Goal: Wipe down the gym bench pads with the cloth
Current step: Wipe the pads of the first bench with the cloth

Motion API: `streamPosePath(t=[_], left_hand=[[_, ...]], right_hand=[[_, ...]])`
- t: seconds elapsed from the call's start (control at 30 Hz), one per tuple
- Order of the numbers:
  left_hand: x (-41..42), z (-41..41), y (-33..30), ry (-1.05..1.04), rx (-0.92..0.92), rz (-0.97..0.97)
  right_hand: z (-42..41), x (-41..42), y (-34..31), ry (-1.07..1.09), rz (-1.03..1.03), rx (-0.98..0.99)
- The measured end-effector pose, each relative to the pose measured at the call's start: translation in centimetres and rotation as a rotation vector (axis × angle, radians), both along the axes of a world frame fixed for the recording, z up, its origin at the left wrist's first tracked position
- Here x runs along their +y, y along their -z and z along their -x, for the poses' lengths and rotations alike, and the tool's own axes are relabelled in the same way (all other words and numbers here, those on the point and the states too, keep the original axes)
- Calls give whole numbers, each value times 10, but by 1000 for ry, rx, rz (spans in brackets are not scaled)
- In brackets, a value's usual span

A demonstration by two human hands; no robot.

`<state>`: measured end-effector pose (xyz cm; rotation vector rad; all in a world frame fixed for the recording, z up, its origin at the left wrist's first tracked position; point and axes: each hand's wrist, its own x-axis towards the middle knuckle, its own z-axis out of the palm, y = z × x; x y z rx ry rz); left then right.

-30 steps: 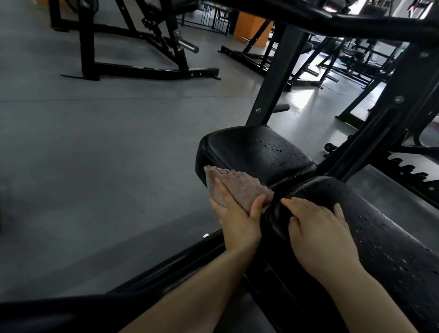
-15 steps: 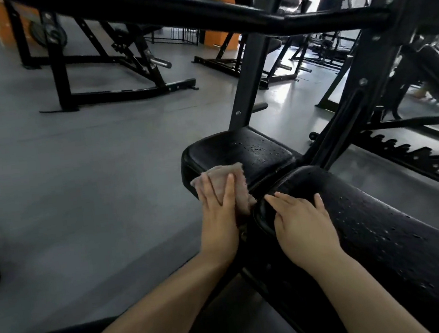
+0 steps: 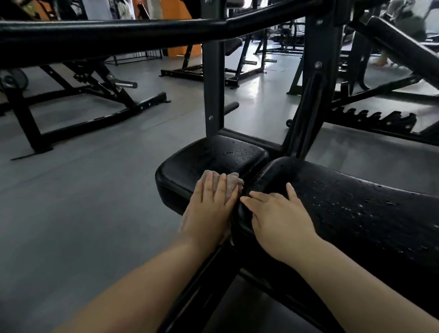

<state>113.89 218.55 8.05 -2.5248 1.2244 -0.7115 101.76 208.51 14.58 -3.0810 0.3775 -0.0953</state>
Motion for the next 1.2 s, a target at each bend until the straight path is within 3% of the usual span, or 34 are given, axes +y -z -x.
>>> streamPosePath(t=[0.13,0.33,0.43,0.6,0.73,0.8,0.93,1.2], left_hand=[[-6,-6,-3,99,87,30],[12,-33,-16,454,215,-22],[24,-41,-23,559,250,40],[42,-41,-29,414,365,104],[19,-44,-41,256,487,-60],[6,-45,-49,255,545,-114],[-12,-46,-49,305,494,-180],[11,-40,-19,491,412,119]], right_hand=[[2,0,0,-3,2,-1],[1,-2,1,-4,14,19],[1,-3,1,-12,0,16],[2,-5,3,-23,-11,1],[1,-6,3,-32,-13,-6],[1,-5,3,-34,-18,-18],[4,-4,0,-45,-49,-87],[21,-6,-7,-40,-46,-146]])
